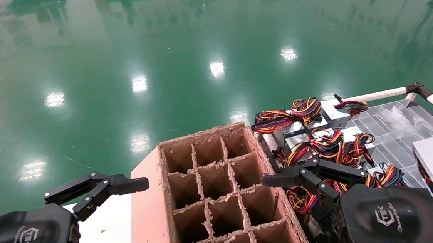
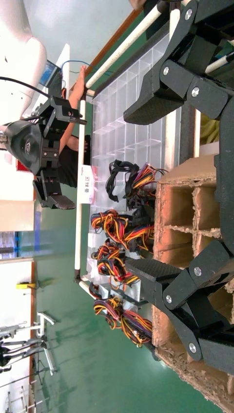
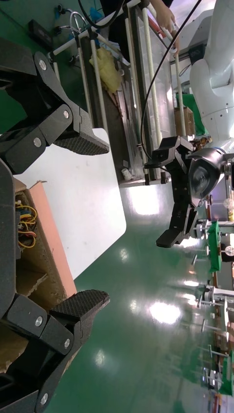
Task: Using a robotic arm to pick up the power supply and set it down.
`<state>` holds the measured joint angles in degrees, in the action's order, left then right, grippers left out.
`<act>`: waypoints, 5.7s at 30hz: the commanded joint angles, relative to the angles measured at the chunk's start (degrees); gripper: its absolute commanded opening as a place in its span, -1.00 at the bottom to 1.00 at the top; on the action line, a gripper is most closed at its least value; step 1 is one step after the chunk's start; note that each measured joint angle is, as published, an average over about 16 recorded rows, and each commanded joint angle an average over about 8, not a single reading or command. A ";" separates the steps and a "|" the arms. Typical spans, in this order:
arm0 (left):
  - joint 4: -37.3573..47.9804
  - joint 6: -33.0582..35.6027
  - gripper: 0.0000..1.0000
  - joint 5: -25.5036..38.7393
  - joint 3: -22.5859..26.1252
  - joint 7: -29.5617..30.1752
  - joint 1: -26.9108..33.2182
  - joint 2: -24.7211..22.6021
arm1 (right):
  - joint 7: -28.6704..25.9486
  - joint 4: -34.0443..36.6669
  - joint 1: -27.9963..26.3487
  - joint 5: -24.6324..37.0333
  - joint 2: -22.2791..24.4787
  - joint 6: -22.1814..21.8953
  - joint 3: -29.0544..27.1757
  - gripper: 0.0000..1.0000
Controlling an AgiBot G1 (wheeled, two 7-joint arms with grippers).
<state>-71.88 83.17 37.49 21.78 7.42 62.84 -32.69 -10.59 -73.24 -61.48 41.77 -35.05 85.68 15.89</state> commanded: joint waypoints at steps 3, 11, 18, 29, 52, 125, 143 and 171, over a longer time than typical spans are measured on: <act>0.00 0.00 1.00 0.00 0.00 0.00 0.00 0.00 | 0.00 0.00 0.00 0.00 0.00 0.00 0.00 1.00; 0.00 0.00 0.81 0.00 0.00 0.00 0.00 0.00 | 0.00 0.00 0.00 0.00 0.00 0.00 0.00 1.00; 0.00 0.00 -0.94 0.00 0.00 0.00 0.00 0.00 | 0.00 0.00 0.00 0.00 0.00 0.00 0.00 1.00; 0.00 0.00 -1.00 0.00 0.00 0.00 0.00 0.00 | -0.02 -0.04 -0.01 0.01 0.00 0.00 0.02 1.00; 0.01 0.00 -1.00 0.00 0.01 0.00 0.00 0.00 | 3.14 15.80 -7.11 15.11 -12.97 2.24 10.96 1.00; 0.01 0.00 1.00 -0.02 0.03 -0.01 0.01 0.00 | 5.88 35.67 -18.73 30.40 -28.68 1.82 23.27 -1.00; 0.01 0.00 1.00 -0.02 0.03 -0.02 0.01 0.01 | 4.18 26.21 -16.69 16.92 -21.31 2.91 15.54 -1.00; 0.01 -0.01 1.00 -0.02 0.04 -0.02 0.01 0.01 | 3.34 23.66 -35.36 9.60 0.33 4.92 7.01 -1.00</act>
<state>-71.87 83.16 37.47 21.81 7.40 62.86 -32.68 -7.18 -49.82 -96.31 50.80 -34.65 90.54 23.19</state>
